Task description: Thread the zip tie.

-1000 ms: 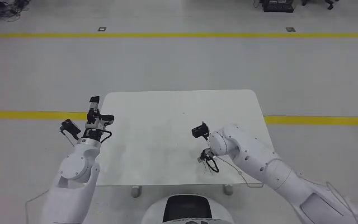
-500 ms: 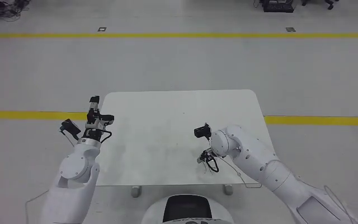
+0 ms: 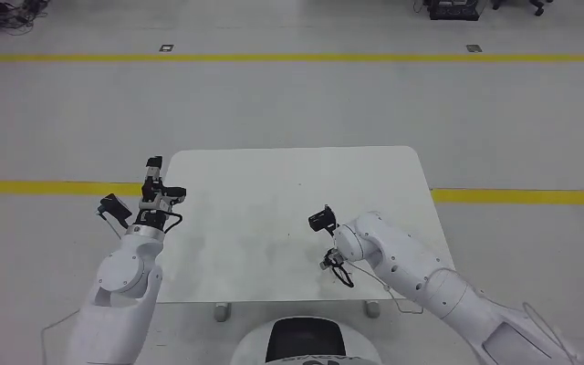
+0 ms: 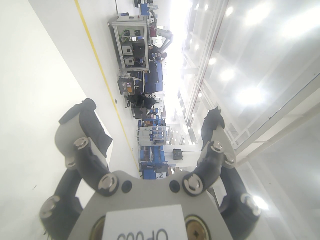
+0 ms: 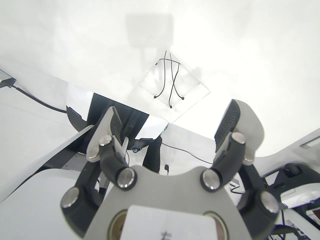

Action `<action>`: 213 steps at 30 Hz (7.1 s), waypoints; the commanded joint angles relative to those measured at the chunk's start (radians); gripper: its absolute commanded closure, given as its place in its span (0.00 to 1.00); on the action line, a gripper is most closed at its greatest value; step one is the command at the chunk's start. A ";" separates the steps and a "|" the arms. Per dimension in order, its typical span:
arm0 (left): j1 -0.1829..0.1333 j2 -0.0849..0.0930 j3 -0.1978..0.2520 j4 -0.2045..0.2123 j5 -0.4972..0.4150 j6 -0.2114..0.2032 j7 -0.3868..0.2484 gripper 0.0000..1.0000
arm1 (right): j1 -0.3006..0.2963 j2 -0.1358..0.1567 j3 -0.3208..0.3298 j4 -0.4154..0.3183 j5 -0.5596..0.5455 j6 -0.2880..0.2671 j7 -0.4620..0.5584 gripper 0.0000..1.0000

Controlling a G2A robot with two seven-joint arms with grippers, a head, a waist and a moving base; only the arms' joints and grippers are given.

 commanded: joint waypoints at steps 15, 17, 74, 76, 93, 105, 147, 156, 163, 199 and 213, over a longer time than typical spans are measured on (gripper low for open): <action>0.000 0.000 0.000 0.000 0.000 0.000 0.000 0.00 | -0.015 -0.006 -0.013 0.022 0.002 -0.059 -0.039 0.00; 0.000 0.000 0.000 0.000 0.000 0.000 0.000 0.00 | -0.023 -0.006 -0.010 0.026 0.001 -0.066 -0.061 0.00; 0.000 0.000 0.000 0.000 0.000 0.000 0.000 0.00 | -0.033 -0.086 -0.044 0.183 -0.040 -0.003 -0.072 0.79; 0.000 0.000 0.000 0.000 0.000 0.000 0.000 0.00 | -0.029 -0.092 -0.048 0.197 -0.043 0.000 -0.072 0.79; 0.000 0.000 0.000 0.000 0.000 0.000 0.000 0.00 | -0.031 -0.135 -0.036 0.278 -0.078 0.000 -0.071 0.83; 0.000 0.000 0.000 0.000 0.000 0.000 0.000 0.00 | -0.044 -0.155 -0.010 0.297 -0.114 0.000 -0.066 1.00; 0.000 0.000 0.000 0.000 0.000 0.000 0.000 0.00 | -0.407 -0.020 0.579 -0.055 0.230 -0.351 -0.273 1.00; 0.000 0.000 0.000 0.000 0.000 0.000 0.000 0.00 | -0.390 0.001 0.697 0.086 0.510 -0.633 -0.237 1.00; 0.000 0.000 0.000 0.000 0.000 0.000 0.000 0.00 | -0.327 0.035 0.711 0.129 0.706 -0.680 -0.081 1.00; -0.076 -0.008 0.191 -0.004 0.101 0.124 -0.159 0.00 | -0.306 0.126 0.596 0.075 0.950 -0.680 0.000 1.00; -0.128 -0.012 0.278 0.007 0.175 0.147 -0.225 0.00 | -0.304 0.151 0.562 0.035 0.986 -0.680 -0.016 1.00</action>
